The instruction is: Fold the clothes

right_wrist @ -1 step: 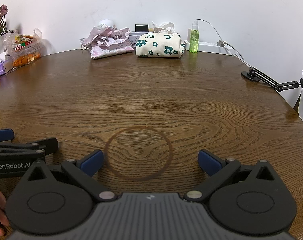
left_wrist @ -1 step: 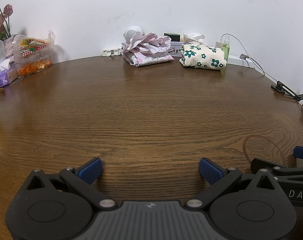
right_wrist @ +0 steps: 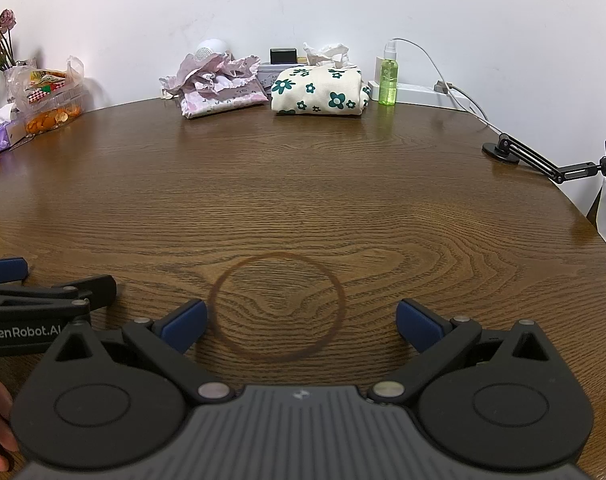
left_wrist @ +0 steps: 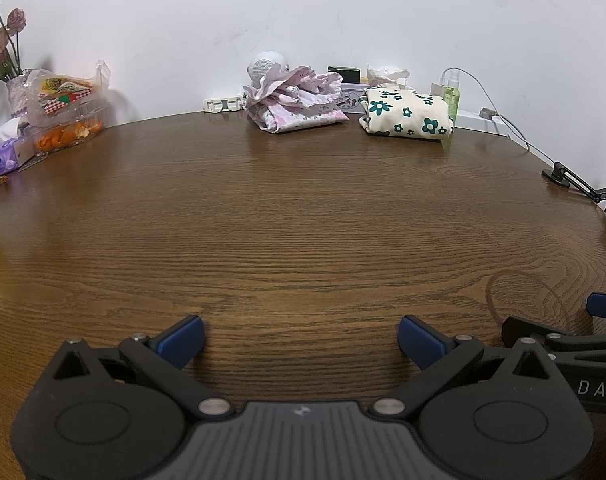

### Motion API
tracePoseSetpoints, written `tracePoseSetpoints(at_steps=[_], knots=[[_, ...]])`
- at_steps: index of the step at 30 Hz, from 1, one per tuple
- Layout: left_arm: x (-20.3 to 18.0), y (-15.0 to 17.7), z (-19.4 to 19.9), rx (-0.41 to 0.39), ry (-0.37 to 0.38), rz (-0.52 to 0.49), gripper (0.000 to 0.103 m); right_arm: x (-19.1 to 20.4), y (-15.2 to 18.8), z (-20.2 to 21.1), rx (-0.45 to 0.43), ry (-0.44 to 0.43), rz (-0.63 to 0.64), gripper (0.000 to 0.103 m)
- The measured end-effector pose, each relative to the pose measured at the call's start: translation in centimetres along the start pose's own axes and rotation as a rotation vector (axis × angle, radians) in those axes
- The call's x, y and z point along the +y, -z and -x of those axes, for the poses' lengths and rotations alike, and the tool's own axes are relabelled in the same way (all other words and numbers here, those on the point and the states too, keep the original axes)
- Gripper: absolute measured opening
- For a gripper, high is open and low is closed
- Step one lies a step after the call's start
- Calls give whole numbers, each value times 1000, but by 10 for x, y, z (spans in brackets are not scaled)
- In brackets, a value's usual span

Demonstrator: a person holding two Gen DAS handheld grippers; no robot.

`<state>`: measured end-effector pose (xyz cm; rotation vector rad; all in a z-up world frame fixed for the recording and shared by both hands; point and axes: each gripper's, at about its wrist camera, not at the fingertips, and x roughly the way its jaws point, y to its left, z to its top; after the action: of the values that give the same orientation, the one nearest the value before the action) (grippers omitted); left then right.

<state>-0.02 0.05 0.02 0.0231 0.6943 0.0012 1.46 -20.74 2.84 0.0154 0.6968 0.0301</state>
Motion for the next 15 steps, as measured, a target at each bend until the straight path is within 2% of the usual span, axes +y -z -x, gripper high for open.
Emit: tracePoseSetpoints(at_steps=[15], knots=[[-2,-1,2,1,-3,3,103,0,0,-1,-1,4,2,102]])
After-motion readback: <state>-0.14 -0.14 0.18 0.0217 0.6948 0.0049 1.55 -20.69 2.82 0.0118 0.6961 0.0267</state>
